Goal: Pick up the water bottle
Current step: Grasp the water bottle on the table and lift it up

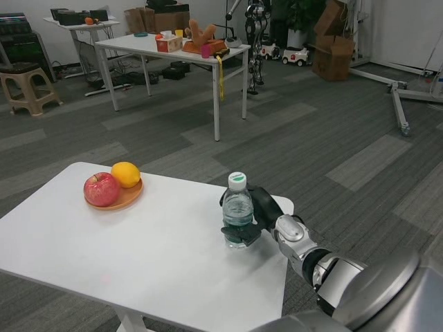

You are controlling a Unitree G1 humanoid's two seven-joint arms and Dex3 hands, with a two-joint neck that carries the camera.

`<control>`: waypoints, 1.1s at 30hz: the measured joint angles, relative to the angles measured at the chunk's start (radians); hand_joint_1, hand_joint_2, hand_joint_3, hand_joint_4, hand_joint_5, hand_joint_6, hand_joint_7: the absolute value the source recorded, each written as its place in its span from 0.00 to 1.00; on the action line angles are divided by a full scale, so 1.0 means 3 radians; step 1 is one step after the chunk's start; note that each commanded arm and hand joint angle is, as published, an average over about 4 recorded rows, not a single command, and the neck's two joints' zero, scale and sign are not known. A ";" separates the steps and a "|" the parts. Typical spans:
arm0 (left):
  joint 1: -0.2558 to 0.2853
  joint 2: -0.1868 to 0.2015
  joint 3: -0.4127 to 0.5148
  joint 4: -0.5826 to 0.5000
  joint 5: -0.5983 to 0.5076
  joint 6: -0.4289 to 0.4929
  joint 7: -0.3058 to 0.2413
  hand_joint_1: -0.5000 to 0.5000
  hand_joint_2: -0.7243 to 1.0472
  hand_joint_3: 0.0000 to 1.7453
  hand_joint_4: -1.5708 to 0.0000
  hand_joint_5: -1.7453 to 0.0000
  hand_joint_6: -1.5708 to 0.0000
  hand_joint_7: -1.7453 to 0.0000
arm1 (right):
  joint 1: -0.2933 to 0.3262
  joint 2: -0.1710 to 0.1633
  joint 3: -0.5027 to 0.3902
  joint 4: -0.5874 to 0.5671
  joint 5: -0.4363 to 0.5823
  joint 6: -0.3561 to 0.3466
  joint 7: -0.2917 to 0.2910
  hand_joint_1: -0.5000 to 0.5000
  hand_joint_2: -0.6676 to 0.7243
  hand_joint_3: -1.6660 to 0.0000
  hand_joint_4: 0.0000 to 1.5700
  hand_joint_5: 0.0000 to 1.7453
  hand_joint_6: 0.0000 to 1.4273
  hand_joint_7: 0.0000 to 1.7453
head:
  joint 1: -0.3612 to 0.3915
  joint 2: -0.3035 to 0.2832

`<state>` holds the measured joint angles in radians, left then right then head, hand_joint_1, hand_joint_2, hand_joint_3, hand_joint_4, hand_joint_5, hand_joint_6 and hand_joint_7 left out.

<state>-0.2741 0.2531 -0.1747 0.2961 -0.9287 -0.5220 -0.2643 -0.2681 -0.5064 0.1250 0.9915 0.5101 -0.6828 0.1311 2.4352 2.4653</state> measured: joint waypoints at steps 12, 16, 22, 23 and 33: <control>0.0001 -0.0001 -0.0010 0.0003 -0.0001 -0.0003 0.0000 0.02 0.00 0.05 1.00 1.00 1.00 1.00 | 0.0155 0.0001 -0.0103 -0.0580 -0.0014 0.0010 0.0017 0.08 0.05 0.10 0.45 0.83 0.42 0.92 | 0.0031 0.0016; 0.0001 -0.0001 -0.0016 0.0003 -0.0001 -0.0003 0.0000 0.02 0.00 0.05 1.00 1.00 1.00 1.00 | 0.0157 -0.0001 -0.0104 -0.0747 -0.0014 0.0009 -0.0001 0.08 0.05 0.12 0.46 0.81 0.44 0.92 | 0.0047 0.0042; 0.0002 -0.0001 -0.0018 0.0003 -0.0001 -0.0003 0.0000 0.02 0.00 0.05 1.00 1.00 1.00 1.00 | 0.0149 -0.0049 -0.0109 -0.0897 -0.0014 0.0009 -0.0041 0.08 0.05 0.14 0.49 0.78 0.48 0.92 | 0.0100 0.0137; 0.0002 -0.0001 -0.0018 0.0003 -0.0001 -0.0003 0.0000 0.02 0.00 0.05 1.00 1.00 1.00 1.00 | 0.0145 -0.0064 -0.0110 -0.0918 -0.0014 0.0009 -0.0051 0.08 0.05 0.14 0.49 0.78 0.48 0.92 | 0.0115 0.0160; 0.0014 0.0000 -0.0017 -0.0003 -0.0001 -0.0003 0.0000 0.02 0.00 0.03 1.00 1.00 1.00 1.00 | 0.0054 -0.0252 -0.0114 -0.1282 -0.0014 0.0010 -0.0158 0.08 0.05 0.17 0.49 0.78 0.50 0.89 | 0.0461 0.0454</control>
<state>-0.2700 0.2530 -0.1798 0.2951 -0.9291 -0.5230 -0.2644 -0.2519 -0.5821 0.0909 0.6069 0.5060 -0.6798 0.0838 2.5736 2.6014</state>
